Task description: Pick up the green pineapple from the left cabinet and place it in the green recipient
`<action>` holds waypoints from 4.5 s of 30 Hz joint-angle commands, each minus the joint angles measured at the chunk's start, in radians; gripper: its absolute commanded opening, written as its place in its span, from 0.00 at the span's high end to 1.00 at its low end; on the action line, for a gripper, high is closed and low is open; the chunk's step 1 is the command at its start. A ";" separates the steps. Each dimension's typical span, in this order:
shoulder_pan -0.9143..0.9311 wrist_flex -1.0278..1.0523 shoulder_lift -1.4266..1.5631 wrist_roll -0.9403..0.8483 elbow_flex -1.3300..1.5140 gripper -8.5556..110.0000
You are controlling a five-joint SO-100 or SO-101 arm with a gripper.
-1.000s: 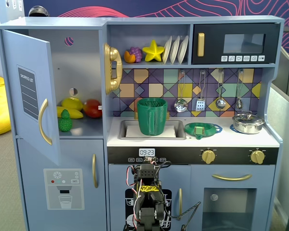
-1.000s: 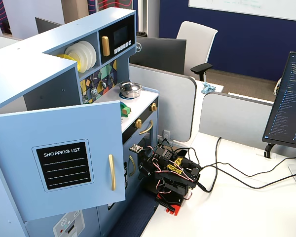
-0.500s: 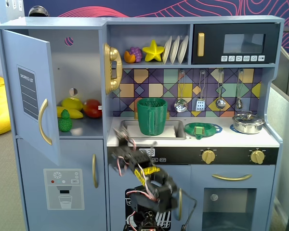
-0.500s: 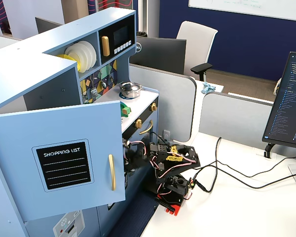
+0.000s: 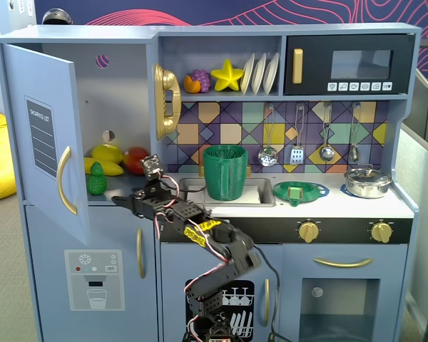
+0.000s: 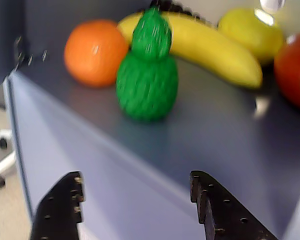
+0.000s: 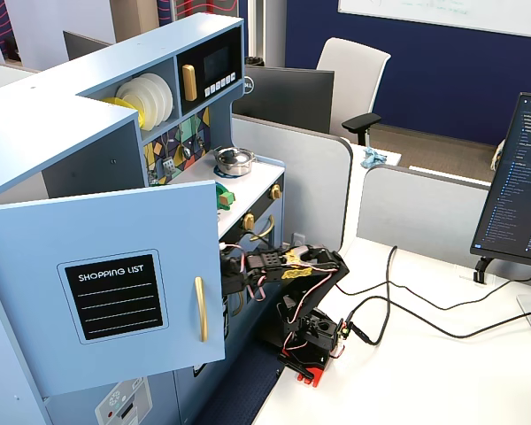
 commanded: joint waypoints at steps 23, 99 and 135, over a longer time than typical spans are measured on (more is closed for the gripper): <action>0.014 -0.189 -0.551 0.057 -0.506 0.69; 0.788 0.541 -0.126 -0.043 -0.788 0.93; 0.781 0.675 -0.275 -0.078 -1.000 0.84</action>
